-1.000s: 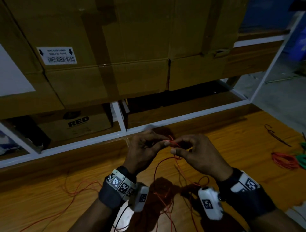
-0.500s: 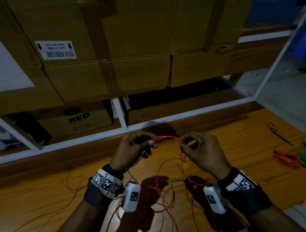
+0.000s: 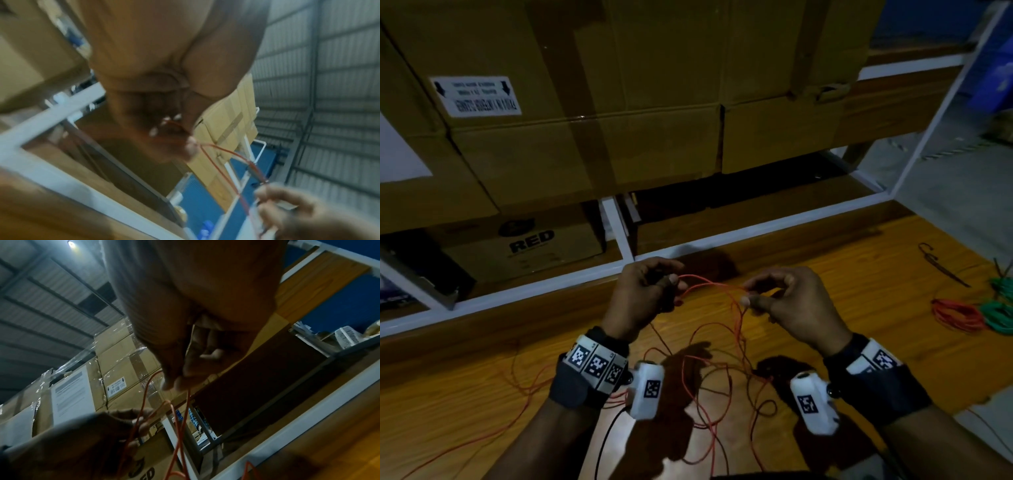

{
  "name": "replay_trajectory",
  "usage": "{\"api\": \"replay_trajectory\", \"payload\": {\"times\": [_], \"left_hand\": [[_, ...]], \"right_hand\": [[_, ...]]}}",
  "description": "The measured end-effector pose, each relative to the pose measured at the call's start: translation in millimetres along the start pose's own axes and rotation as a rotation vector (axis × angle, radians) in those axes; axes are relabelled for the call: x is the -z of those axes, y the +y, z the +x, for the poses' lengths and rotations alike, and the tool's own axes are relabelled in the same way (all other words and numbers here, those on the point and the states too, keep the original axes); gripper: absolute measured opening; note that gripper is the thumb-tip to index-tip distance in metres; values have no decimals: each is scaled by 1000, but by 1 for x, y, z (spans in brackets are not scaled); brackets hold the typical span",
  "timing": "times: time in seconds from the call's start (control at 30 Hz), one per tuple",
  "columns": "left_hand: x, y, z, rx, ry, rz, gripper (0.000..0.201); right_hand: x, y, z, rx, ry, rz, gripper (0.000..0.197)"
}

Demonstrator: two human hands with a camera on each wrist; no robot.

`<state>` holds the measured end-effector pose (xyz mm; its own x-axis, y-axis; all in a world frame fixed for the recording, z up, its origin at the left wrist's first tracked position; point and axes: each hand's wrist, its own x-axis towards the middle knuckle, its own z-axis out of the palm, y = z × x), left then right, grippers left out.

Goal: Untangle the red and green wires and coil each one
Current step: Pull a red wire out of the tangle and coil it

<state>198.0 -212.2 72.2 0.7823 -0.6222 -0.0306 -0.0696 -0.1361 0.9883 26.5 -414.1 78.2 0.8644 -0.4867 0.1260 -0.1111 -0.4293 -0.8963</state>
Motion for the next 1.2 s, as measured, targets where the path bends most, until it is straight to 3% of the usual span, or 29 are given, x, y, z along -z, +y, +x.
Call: {"api": "replay_trajectory", "payload": {"times": [0.13,0.2,0.27,0.33,0.4,0.47,0.5,0.57,0.63,0.73,0.77,0.83,0.9,1.07,1.2], "left_hand": [[11,-20,12,34,175,248,17],[12,-22,10,-53,209,499,21],[3,-18,0,-227,237,590,31],[-13,-5,-11,-407,184,496,32],[-30,-1,-13,-464,-29,469,33],[-42,-8,-6,-410,-202,508,40],[-47,-12,-2,-383,-212,478,35],[-51,-14,5,-327,-116,329,17],[-50,-13,13,-223,48,99,18],[-40,-5,20,-105,173,-76,19],[-36,-3,21,-86,172,-71,19],[-30,0,21,-30,166,-96,19],[-20,-2,25,59,192,-138,20],[14,-6,27,185,254,-99,19],[38,-24,27,230,149,82,17]], "right_hand": [[10,1,3,68,112,-9,6],[13,-2,3,54,73,28,7],[12,-2,3,70,42,23,11],[9,-2,5,79,35,27,13],[7,-3,7,75,11,63,13],[6,-6,10,73,-10,80,14],[7,-7,11,70,-2,97,16],[6,-6,13,47,44,153,28],[4,5,9,-7,65,150,49],[-9,24,-12,-131,-114,-93,79],[-16,29,-21,-148,-206,-192,76],[-29,38,-35,-134,-307,-302,45],[-34,46,-40,-130,-252,-289,23],[-10,48,-37,2,-40,-275,25],[6,43,-34,71,-28,-290,39]]}}
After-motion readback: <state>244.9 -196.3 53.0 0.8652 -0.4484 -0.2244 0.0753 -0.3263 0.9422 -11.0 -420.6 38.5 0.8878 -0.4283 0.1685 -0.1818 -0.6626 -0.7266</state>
